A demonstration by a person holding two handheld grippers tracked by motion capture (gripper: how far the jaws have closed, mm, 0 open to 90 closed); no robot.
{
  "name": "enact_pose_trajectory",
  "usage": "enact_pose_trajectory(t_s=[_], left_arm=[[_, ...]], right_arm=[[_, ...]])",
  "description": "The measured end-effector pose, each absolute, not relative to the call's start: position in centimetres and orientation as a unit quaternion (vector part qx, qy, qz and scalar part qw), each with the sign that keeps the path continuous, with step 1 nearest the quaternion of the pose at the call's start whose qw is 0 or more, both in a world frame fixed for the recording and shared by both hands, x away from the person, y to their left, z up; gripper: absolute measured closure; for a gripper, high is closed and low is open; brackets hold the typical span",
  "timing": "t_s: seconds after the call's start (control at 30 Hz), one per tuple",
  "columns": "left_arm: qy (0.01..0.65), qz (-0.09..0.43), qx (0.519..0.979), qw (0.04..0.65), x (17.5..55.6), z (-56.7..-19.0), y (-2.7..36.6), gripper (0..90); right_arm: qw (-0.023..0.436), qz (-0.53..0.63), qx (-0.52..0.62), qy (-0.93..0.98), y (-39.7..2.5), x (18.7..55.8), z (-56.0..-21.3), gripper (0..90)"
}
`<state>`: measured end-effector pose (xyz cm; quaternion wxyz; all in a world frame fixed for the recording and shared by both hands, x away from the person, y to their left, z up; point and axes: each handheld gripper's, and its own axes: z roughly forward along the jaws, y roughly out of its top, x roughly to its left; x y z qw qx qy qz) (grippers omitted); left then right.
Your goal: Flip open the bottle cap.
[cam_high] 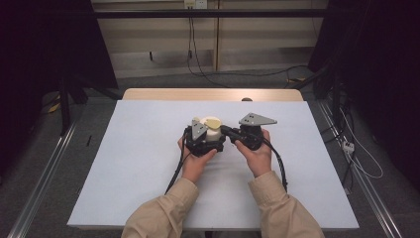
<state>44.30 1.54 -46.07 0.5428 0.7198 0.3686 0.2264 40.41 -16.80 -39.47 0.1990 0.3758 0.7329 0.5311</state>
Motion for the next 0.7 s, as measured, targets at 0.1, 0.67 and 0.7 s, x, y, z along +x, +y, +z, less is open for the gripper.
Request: enact_pose_trajectory(t_s=[0.1, 0.67, 0.7], left_arm=[[0.366, 0.227, 0.722, 0.541, 44.32, -46.06, 1.57, 5.2], [0.368, 0.228, 0.722, 0.540, 44.28, -46.06, 1.52, 5.2], [0.366, 0.228, 0.723, 0.540, 44.29, -46.05, 1.54, 5.2]], right_arm=[[0.198, 0.535, 0.375, 0.731, -16.79, 40.44, -39.38, 90.0], [0.204, 0.542, 0.369, 0.727, -16.45, 40.64, -39.18, 90.0], [0.204, 0.542, 0.368, 0.727, -16.41, 40.66, -39.16, 90.0]])
